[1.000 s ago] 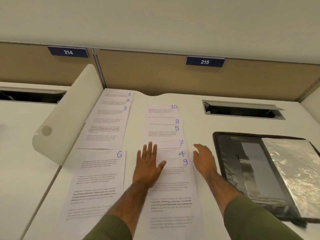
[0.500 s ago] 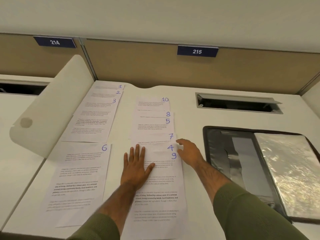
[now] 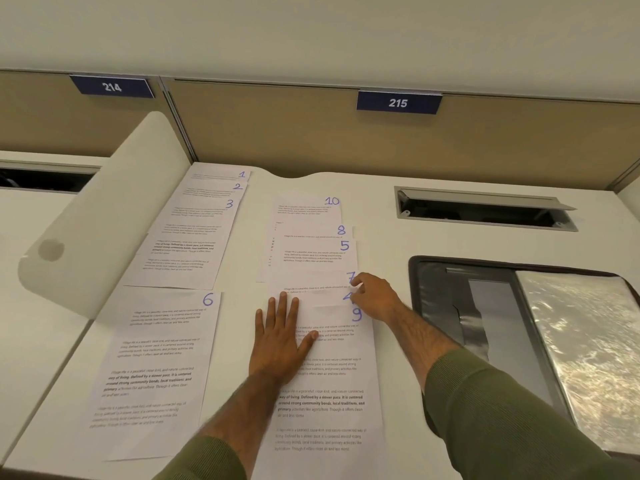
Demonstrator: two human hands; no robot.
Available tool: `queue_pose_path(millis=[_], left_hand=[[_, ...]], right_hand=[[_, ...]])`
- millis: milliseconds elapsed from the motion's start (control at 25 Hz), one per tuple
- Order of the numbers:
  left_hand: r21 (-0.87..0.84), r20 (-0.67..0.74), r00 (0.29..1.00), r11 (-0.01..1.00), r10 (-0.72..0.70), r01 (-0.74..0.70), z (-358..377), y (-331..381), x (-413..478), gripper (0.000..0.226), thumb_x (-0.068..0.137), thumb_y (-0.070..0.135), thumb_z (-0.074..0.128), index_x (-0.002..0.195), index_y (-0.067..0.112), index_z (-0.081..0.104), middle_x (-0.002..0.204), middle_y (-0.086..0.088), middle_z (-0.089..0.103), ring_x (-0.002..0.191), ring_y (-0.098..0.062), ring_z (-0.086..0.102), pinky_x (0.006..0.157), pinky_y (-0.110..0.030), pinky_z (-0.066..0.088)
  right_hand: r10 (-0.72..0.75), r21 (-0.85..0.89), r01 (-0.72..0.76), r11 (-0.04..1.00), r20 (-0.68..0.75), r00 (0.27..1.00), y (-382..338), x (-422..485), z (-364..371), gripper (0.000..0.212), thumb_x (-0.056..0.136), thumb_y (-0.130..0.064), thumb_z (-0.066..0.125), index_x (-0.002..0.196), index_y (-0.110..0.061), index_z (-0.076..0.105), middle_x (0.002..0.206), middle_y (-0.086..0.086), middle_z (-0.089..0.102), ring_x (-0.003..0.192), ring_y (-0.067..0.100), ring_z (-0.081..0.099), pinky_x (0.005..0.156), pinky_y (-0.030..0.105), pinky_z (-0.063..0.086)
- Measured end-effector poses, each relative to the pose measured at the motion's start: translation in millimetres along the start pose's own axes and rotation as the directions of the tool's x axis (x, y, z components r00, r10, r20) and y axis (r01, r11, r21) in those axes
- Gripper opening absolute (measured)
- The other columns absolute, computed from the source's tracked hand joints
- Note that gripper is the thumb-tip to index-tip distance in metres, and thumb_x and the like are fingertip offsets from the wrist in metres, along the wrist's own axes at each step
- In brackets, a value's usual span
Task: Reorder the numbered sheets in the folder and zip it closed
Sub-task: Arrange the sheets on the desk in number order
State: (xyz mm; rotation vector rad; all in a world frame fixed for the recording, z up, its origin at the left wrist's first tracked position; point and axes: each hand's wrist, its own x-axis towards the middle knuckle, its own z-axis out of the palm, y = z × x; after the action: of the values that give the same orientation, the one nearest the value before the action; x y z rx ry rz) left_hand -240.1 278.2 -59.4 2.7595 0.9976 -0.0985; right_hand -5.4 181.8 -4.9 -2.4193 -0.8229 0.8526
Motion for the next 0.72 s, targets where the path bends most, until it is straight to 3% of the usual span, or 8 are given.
queue_pose_path(millis=[120, 240, 320, 400, 520, 600, 720], left_hand=[[-0.002, 0.0, 1.0, 1.0, 0.0, 0.0, 0.3, 0.4, 0.7, 0.084, 0.096, 0.074, 0.01, 0.159, 0.025, -0.017, 0.164, 0.001, -0.03, 0.15, -0.02, -0.03, 0.123, -0.048, -0.011], [-0.002, 0.006, 1.0, 1.0, -0.001, 0.001, 0.0, 0.5, 0.1, 0.084, 0.096, 0.074, 0.009, 0.158, 0.025, -0.02, 0.163, 0.001, -0.033, 0.149, -0.02, -0.032, 0.124, -0.048, -0.011], [-0.002, 0.007, 1.0, 1.0, 0.001, -0.001, -0.8, 0.6, -0.2, 0.084, 0.095, 0.075, 0.006, 0.158, 0.026, -0.021, 0.163, 0.001, -0.034, 0.149, -0.02, -0.032, 0.124, -0.048, -0.011], [-0.001, 0.006, 1.0, 1.0, -0.001, 0.001, 0.3, 0.1, -0.3, 0.084, 0.094, 0.075, 0.005, 0.158, 0.026, -0.02, 0.163, 0.001, -0.033, 0.15, -0.02, -0.031, 0.124, -0.048, -0.011], [-0.012, -0.014, 1.0, 1.0, -0.004, 0.004, 2.4, -0.5, 0.1, 0.084, 0.095, 0.075, 0.008, 0.159, 0.025, -0.015, 0.165, 0.001, -0.028, 0.151, -0.02, -0.028, 0.123, -0.048, -0.01], [-0.007, -0.012, 1.0, 1.0, -0.002, 0.002, 2.8, -0.4, 1.2, 0.084, 0.096, 0.075, 0.008, 0.159, 0.026, -0.016, 0.165, 0.001, -0.028, 0.151, -0.02, -0.029, 0.123, -0.048, -0.01], [0.002, -0.006, 1.0, 1.0, 0.006, -0.006, 1.5, 1.0, 1.7, 0.084, 0.095, 0.075, 0.006, 0.159, 0.026, -0.017, 0.164, 0.0, -0.03, 0.15, -0.02, -0.029, 0.124, -0.049, -0.01]], right_hand=[[0.054, 0.151, -0.05, 0.987, -0.027, 0.998, 1.2, 4.6, 0.1, 0.022, 0.089, -0.021, 0.069, 0.108, -0.019, 0.059, 0.111, 0.003, 0.063, 0.102, 0.022, 0.063, 0.086, 0.033, 0.051], [0.138, 0.335, -0.128, 0.933, -0.006, 0.99, 3.9, 4.6, 1.2, 0.041, 0.089, -0.024, 0.071, 0.126, -0.015, 0.057, 0.128, 0.006, 0.059, 0.11, 0.025, 0.064, 0.086, 0.037, 0.057], [0.164, 0.397, -0.161, 0.903, 0.028, 0.986, 1.5, 3.1, -0.4, 0.039, 0.093, -0.02, 0.064, 0.131, -0.014, 0.055, 0.13, 0.007, 0.058, 0.109, 0.026, 0.066, 0.074, 0.034, 0.059], [0.143, 0.324, -0.159, 0.933, 0.072, 0.987, -2.3, 2.2, -3.4, 0.033, 0.097, -0.017, 0.055, 0.13, -0.013, 0.058, 0.13, 0.008, 0.06, 0.108, 0.026, 0.066, 0.072, 0.034, 0.057], [0.046, 0.063, -0.053, 0.997, 0.106, 0.993, -7.0, 5.4, -5.6, 0.032, 0.098, -0.017, 0.053, 0.129, -0.013, 0.061, 0.136, 0.006, 0.058, 0.121, 0.025, 0.058, 0.094, 0.033, 0.049], [-0.003, -0.092, 0.015, 0.996, 0.135, 0.991, -9.6, 10.2, -4.5, 0.028, 0.095, -0.019, 0.057, 0.122, -0.017, 0.065, 0.136, 0.005, 0.059, 0.121, 0.024, 0.056, 0.1, 0.032, 0.046], [-0.01, -0.159, 0.024, 0.987, 0.088, 0.996, -19.5, 13.7, -7.4, 0.006, 0.086, -0.027, 0.067, 0.085, -0.022, 0.065, 0.113, 0.006, 0.064, 0.103, 0.025, 0.062, 0.085, 0.032, 0.052]])
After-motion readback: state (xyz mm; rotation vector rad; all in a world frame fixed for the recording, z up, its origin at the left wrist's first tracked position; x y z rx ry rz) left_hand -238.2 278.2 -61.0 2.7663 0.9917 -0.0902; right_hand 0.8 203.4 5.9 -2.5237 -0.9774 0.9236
